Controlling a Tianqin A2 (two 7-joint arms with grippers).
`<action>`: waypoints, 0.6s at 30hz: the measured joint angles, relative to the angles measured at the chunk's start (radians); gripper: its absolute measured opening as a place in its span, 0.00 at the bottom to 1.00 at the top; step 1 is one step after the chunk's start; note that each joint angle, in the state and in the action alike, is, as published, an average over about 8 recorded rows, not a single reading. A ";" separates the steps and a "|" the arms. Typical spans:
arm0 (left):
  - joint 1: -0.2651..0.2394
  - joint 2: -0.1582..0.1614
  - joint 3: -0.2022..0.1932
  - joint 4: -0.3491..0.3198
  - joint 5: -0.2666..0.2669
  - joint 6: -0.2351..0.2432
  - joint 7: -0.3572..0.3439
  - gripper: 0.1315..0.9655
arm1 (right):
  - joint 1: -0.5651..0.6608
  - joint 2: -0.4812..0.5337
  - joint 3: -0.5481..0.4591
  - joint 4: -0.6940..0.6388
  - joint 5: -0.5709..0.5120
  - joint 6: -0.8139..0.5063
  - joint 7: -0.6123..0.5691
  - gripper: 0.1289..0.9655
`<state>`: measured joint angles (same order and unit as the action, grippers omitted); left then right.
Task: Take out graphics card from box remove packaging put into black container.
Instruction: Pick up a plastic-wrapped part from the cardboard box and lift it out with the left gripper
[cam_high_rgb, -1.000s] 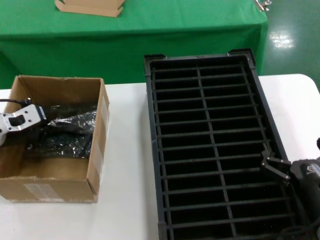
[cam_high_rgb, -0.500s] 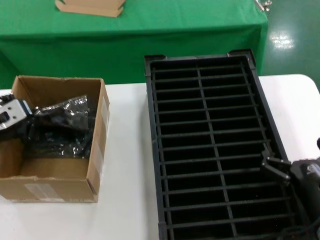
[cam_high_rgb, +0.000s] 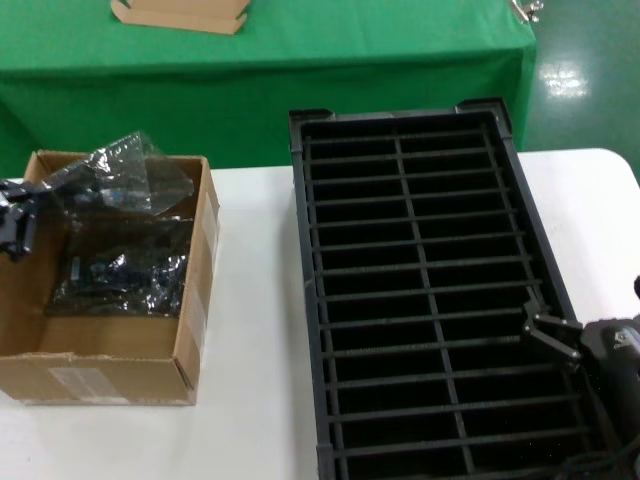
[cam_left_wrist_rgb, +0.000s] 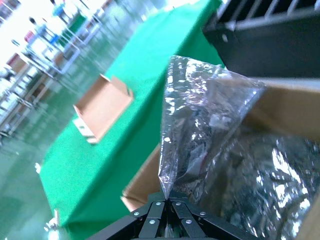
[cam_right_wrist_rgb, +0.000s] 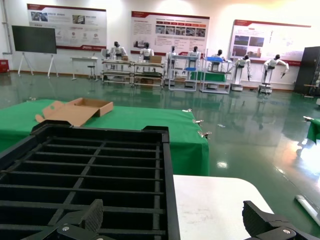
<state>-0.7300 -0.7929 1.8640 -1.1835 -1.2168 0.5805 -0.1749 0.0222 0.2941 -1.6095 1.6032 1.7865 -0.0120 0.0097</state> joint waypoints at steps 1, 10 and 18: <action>0.014 -0.007 -0.013 -0.014 -0.022 -0.003 0.012 0.01 | 0.000 0.000 0.000 0.000 0.000 0.000 0.000 1.00; 0.094 -0.045 -0.125 -0.085 -0.264 0.021 0.210 0.01 | 0.000 0.000 0.000 0.000 0.000 0.000 0.000 1.00; 0.100 -0.022 -0.192 -0.087 -0.427 0.068 0.399 0.01 | 0.000 0.000 0.000 0.000 0.000 0.000 0.000 1.00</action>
<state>-0.6299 -0.8152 1.6721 -1.2708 -1.6438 0.6481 0.2243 0.0222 0.2941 -1.6095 1.6033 1.7865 -0.0120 0.0097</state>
